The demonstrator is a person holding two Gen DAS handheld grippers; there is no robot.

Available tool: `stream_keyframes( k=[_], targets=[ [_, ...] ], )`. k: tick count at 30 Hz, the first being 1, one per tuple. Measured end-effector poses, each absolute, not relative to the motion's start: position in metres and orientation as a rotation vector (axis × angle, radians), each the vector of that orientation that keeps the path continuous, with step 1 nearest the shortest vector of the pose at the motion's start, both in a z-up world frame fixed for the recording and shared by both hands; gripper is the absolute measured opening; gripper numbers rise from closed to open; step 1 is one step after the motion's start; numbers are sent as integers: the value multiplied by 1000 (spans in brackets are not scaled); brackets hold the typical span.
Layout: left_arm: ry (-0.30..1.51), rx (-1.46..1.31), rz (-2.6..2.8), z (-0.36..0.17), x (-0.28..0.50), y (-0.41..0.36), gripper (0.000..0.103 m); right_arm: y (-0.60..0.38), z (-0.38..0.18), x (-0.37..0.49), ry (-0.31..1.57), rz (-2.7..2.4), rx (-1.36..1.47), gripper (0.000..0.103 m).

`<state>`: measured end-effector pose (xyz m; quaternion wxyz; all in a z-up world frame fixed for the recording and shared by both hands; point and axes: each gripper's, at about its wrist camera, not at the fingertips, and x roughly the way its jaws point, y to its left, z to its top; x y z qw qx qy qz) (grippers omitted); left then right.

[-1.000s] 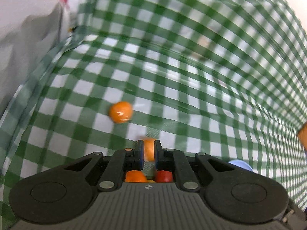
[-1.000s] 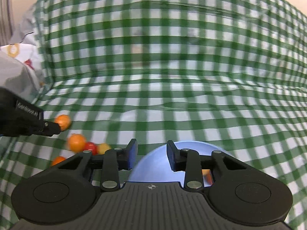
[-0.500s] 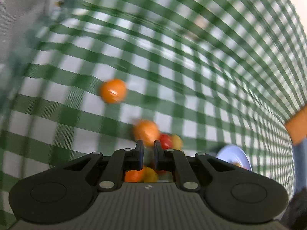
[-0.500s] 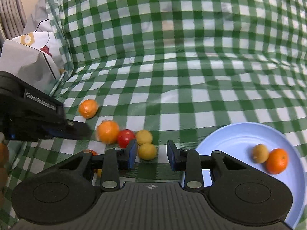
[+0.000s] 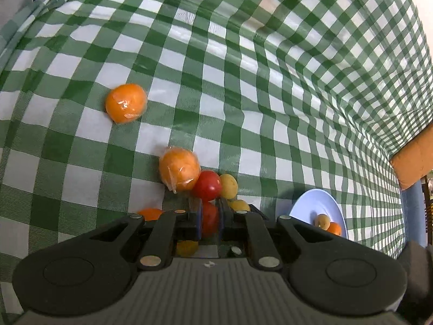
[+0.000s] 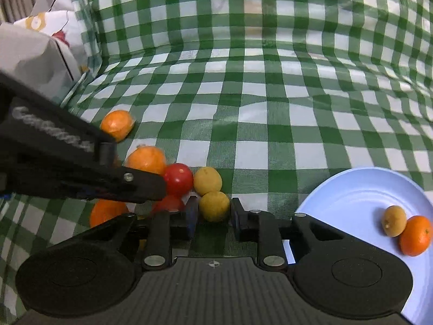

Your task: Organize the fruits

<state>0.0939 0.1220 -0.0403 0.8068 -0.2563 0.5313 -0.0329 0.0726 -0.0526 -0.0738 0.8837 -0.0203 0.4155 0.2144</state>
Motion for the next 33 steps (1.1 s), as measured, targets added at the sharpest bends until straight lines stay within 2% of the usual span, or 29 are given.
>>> stream_keyframes(
  k=[3, 8, 13, 17, 33],
  targets=[
    [1155, -530, -65, -44, 97, 116, 26, -56, -68, 68, 858, 449, -78, 27],
    [1172, -484, -40, -50, 100, 108, 26, -58, -69, 64, 874, 466, -132, 27],
    [1181, -425, -52, -52, 100, 98, 31, -58, -68, 64, 883, 483, -136, 27],
    [1172, -392, -39, -49, 102, 95, 29, -59, -67, 64, 883, 493, -135, 27],
    [1129, -203, 41, -44, 104, 89, 29, -68, -67, 65, 880, 521, -117, 27]
  ],
)
